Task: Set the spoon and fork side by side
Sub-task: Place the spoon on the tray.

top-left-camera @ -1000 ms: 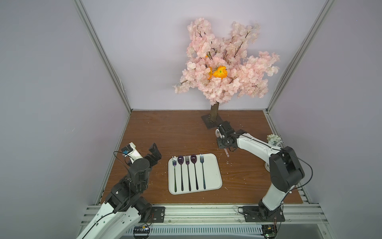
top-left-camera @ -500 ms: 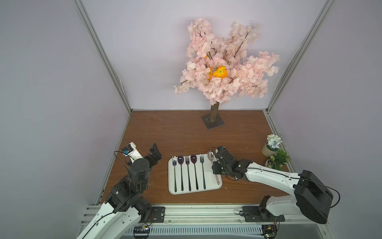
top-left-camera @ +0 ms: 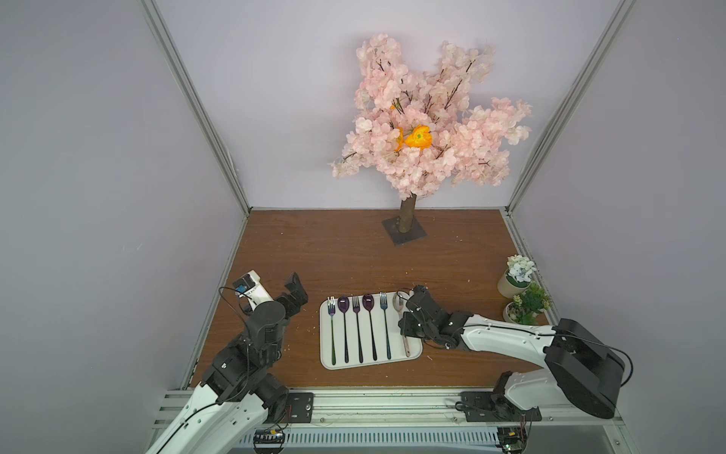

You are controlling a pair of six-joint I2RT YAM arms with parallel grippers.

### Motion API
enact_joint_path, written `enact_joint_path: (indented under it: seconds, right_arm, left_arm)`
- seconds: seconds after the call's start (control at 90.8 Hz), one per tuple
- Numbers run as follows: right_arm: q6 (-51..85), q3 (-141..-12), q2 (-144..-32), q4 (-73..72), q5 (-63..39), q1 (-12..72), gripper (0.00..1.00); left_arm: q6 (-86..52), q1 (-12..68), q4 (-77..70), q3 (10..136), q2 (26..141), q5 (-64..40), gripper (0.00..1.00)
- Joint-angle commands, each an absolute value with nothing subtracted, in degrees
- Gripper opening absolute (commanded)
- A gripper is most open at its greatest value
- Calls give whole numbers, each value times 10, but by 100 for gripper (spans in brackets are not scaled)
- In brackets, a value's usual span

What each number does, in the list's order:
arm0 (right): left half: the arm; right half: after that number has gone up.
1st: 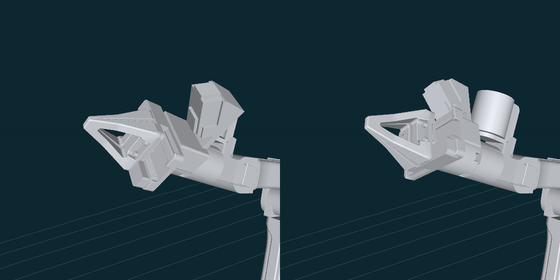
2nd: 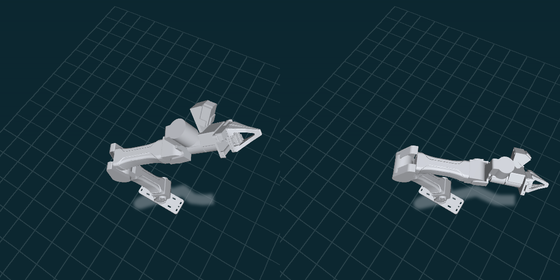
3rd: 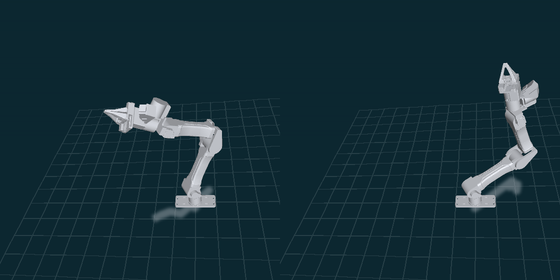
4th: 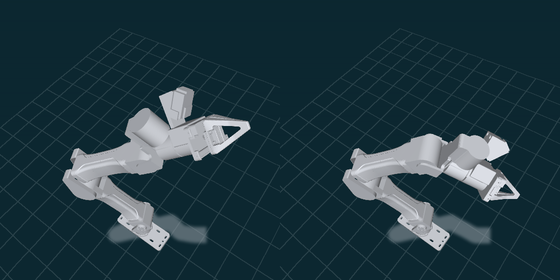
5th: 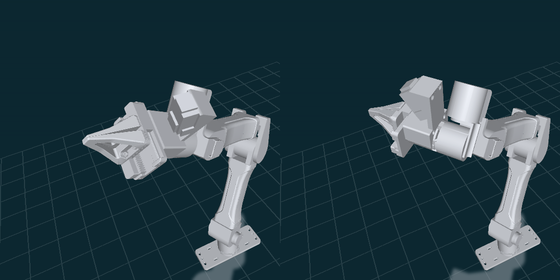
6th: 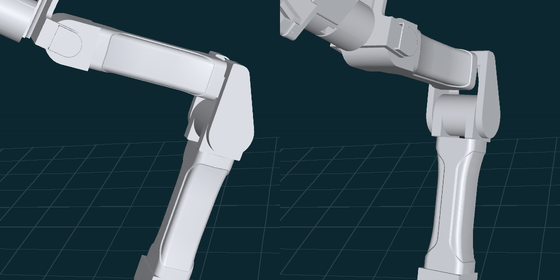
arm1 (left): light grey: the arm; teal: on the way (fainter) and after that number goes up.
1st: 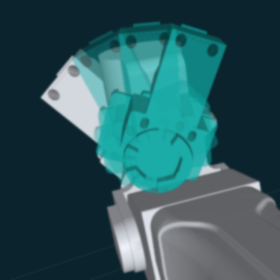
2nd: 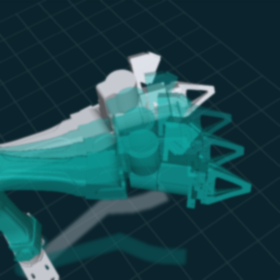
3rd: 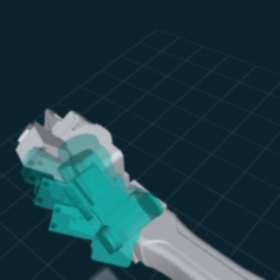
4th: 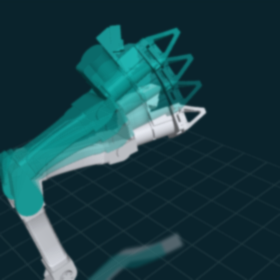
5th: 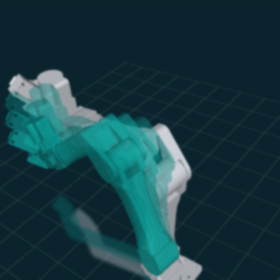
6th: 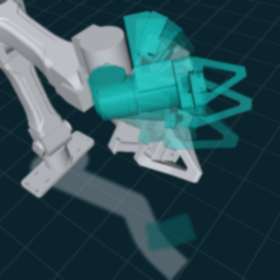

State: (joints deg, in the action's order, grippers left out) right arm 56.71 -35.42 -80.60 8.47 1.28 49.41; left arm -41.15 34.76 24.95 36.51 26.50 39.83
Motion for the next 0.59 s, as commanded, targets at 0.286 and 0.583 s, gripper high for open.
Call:
enact_joint_path:
  seconds: [0.286, 0.583]
  right_arm:
    - [571, -366, -837, 84, 30, 497, 12]
    - [543, -386, -832, 129, 52, 501, 19]
  left_arm:
    - [-404, 343, 245, 362, 265, 397, 99]
    - [-407, 343, 244, 362, 269, 396, 99]
